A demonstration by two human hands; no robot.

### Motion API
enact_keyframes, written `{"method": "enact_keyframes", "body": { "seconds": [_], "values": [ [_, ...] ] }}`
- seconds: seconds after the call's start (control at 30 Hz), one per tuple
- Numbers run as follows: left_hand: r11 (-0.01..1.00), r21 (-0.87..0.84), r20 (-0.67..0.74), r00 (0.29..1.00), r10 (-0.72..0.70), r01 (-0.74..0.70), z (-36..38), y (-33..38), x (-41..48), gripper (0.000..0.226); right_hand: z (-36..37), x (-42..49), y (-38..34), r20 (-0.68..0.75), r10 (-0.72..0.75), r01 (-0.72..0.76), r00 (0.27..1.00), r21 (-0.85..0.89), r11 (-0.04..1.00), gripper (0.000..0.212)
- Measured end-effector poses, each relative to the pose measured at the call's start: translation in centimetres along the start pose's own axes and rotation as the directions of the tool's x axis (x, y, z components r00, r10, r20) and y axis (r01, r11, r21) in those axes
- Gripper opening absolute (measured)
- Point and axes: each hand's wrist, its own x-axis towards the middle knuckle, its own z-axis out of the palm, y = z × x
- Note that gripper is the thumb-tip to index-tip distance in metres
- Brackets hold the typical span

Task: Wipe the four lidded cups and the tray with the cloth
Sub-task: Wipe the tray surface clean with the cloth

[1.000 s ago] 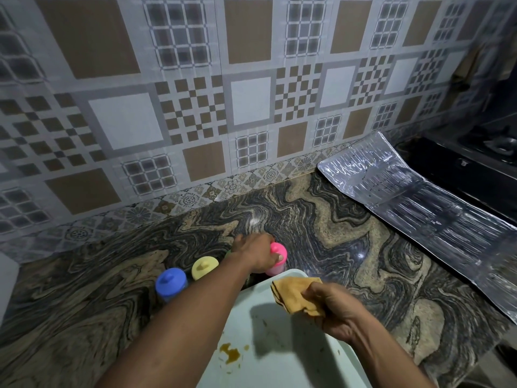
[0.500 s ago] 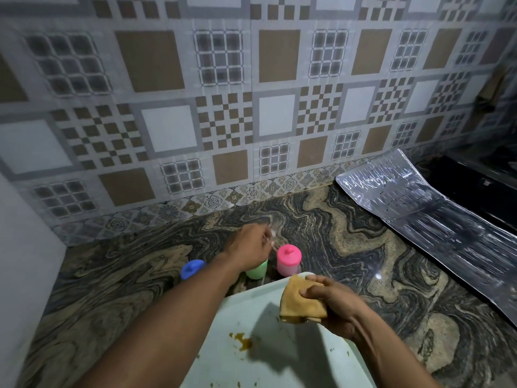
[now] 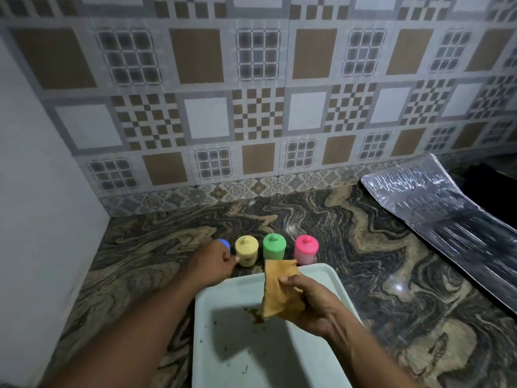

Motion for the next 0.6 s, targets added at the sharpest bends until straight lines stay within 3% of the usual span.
{"method": "enact_keyframes", "body": {
  "seconds": [0.13, 0.33, 0.47, 0.57, 0.6],
  "values": [
    [0.976, 0.014, 0.072, 0.973, -0.220, 0.219, 1.3, -3.4, -2.5, 0.044, -0.1, 0.7, 1.3, 0.004, -0.002, 0.003, 1.000, -0.276, 0.961, 0.038],
    [0.924, 0.035, 0.212, 0.901, -0.379, 0.381, 4.6, -6.6, -4.2, 0.056, 0.2, 2.2, 0.5, -0.067, -0.006, -0.037, 0.998, -0.628, 0.777, 0.020],
    [0.911, -0.038, 0.145, 0.904, -0.401, 0.411, 5.0, -7.5, -4.8, 0.040, 1.7, 4.2, -0.2, -0.095, -0.114, -0.019, 0.989, -0.844, 0.536, 0.021],
    [0.888, -0.109, 0.168, 0.888, -0.427, 0.448, 4.9, -8.3, -5.2, 0.038, 3.6, 5.0, -0.2, 0.012, -0.171, 0.064, 0.985, -0.950, 0.306, 0.005],
    [0.870, -0.153, 0.205, 0.876, -0.436, 0.469, 4.9, -8.5, -5.3, 0.039, 4.2, 5.3, 0.0, 0.054, -0.194, 0.097, 0.979, -0.971, 0.218, 0.012]
  ]
}}
